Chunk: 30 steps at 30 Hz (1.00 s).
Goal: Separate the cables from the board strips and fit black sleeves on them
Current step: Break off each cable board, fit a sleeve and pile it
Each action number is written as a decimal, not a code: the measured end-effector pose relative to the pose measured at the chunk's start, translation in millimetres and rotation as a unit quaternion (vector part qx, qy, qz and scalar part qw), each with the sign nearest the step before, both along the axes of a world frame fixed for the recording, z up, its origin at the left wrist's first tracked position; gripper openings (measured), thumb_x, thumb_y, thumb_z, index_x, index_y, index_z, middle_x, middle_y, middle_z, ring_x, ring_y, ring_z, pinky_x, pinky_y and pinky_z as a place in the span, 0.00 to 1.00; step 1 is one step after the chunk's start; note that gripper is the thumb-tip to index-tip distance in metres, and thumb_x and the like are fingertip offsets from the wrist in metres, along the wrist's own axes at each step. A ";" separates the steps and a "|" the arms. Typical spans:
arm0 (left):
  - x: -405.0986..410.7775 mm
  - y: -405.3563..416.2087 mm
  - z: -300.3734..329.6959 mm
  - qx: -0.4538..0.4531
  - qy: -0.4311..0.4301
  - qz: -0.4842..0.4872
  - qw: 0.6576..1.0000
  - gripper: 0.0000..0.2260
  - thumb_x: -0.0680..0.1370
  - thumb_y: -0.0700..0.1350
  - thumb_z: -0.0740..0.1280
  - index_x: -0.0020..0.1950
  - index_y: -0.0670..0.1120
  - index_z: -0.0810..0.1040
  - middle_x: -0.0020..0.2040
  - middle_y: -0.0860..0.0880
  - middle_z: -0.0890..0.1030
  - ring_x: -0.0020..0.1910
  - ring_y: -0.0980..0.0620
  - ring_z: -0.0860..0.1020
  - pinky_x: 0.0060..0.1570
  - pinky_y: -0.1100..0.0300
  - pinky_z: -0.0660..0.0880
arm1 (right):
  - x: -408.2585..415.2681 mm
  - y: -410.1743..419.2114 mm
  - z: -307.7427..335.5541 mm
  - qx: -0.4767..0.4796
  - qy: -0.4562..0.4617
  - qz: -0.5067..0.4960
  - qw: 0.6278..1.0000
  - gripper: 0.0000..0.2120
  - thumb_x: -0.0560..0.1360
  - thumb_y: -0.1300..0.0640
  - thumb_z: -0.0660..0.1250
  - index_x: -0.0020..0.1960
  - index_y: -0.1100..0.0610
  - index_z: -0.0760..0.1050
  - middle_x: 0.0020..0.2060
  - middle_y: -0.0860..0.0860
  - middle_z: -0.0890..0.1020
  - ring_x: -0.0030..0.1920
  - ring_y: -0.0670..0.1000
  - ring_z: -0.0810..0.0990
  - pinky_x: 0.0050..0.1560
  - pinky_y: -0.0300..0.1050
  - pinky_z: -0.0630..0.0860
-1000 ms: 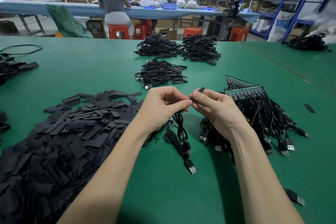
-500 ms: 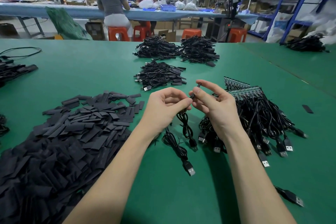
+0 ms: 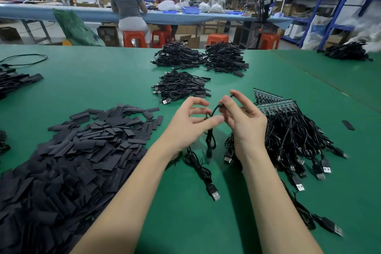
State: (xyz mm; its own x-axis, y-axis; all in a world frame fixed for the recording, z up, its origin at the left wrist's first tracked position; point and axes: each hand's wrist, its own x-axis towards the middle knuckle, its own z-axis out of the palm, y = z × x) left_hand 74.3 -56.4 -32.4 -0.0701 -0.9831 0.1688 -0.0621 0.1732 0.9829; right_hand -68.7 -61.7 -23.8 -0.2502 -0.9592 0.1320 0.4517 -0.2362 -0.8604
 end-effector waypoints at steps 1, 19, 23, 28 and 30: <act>1.1 0.3 -0.7 0.014 -0.025 -0.006 1.000 0.17 0.72 0.48 0.79 0.56 0.53 0.78 0.54 0.53 0.83 0.44 0.61 0.84 0.42 0.71 0.76 | 0.0 -1.6 1.6 0.002 -0.027 -0.017 0.999 0.11 0.74 0.64 0.76 0.55 0.55 0.84 0.38 0.55 0.87 0.38 0.49 0.85 0.41 0.37 0.80; 31.2 -141.4 39.5 -0.196 -0.466 0.214 0.836 0.04 0.78 0.42 0.68 0.53 0.48 0.76 0.49 0.51 0.81 0.52 0.45 0.77 0.47 0.54 0.71 | 18.8 -7.1 -16.1 0.099 0.219 0.071 0.968 0.01 0.79 0.56 0.70 0.50 0.51 0.79 0.40 0.47 0.88 0.36 0.46 0.83 0.40 0.42 0.80; 37.6 -170.5 19.9 -0.109 -0.560 0.160 0.806 0.08 0.80 0.44 0.66 0.59 0.46 0.76 0.58 0.46 0.80 0.59 0.42 0.76 0.56 0.51 0.72 | 17.9 -7.8 -21.9 0.089 0.266 0.086 0.956 0.02 0.78 0.55 0.70 0.47 0.50 0.80 0.40 0.47 0.87 0.36 0.45 0.83 0.42 0.44 0.80; 39.5 -149.9 6.7 -0.125 -0.515 0.163 0.832 0.16 0.80 0.48 0.67 0.66 0.44 0.74 0.68 0.47 0.75 0.68 0.45 0.71 0.67 0.48 0.69 | 16.9 -9.7 -25.9 0.090 0.305 0.105 0.942 0.03 0.76 0.54 0.70 0.45 0.50 0.82 0.39 0.45 0.87 0.37 0.44 0.84 0.52 0.53 0.82; 39.9 -127.9 8.4 -0.144 -0.482 0.164 0.848 0.17 0.80 0.48 0.67 0.66 0.44 0.74 0.68 0.46 0.74 0.68 0.45 0.70 0.67 0.48 0.68 | 18.3 -10.2 -26.8 0.093 0.331 0.107 0.933 0.03 0.76 0.53 0.71 0.44 0.50 0.82 0.39 0.46 0.87 0.38 0.45 0.84 0.55 0.55 0.82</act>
State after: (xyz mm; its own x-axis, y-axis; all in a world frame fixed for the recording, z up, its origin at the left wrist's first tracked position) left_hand 114.2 -184.3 -24.0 -0.0425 -0.9045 0.4244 -0.9047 0.2150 0.3677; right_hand -50.4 -71.9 -50.6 0.0274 -0.9995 0.0167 -0.1734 -0.0212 -0.9846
